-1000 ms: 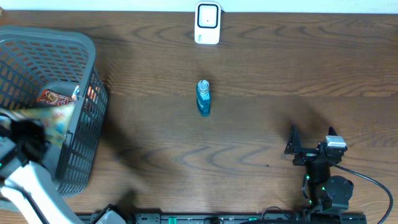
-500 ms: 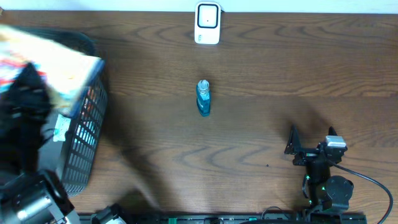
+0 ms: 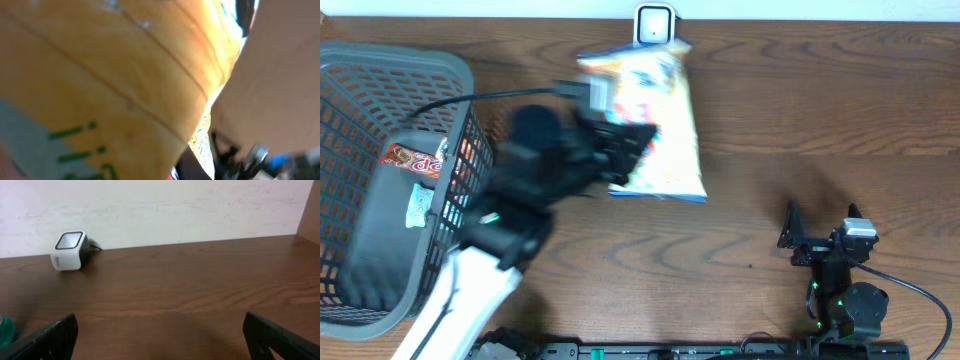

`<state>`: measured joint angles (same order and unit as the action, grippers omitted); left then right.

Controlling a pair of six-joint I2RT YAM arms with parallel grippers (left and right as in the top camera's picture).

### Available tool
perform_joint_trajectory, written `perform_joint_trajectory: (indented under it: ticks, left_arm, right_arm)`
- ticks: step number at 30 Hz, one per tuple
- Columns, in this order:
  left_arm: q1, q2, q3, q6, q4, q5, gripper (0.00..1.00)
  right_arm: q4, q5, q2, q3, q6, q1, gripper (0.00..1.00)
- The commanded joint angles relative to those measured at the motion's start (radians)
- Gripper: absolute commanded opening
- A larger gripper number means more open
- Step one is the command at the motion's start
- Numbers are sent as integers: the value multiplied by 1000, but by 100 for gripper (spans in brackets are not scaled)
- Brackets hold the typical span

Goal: Scan the item barcode
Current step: 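Carry the snack bag past the scanner and drop it on the table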

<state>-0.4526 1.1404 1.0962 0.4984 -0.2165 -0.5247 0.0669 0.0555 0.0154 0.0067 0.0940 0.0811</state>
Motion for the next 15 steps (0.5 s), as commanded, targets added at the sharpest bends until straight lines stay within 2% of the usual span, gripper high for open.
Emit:
perform_joint_trajectory:
  ticks: [1, 6, 15]
  left_arm:
    - [-169, 145, 9, -166, 42, 158, 7]
    - [-277, 353, 9, -169, 112, 224, 8]
    - [-295, 649, 9, -155, 163, 222, 8]
  right_arm:
    - [4, -1, -4, -1, -6, 3, 99]
    - [4, -1, -4, -1, -6, 3, 99]
    - [4, -1, -4, -1, -6, 3, 99]
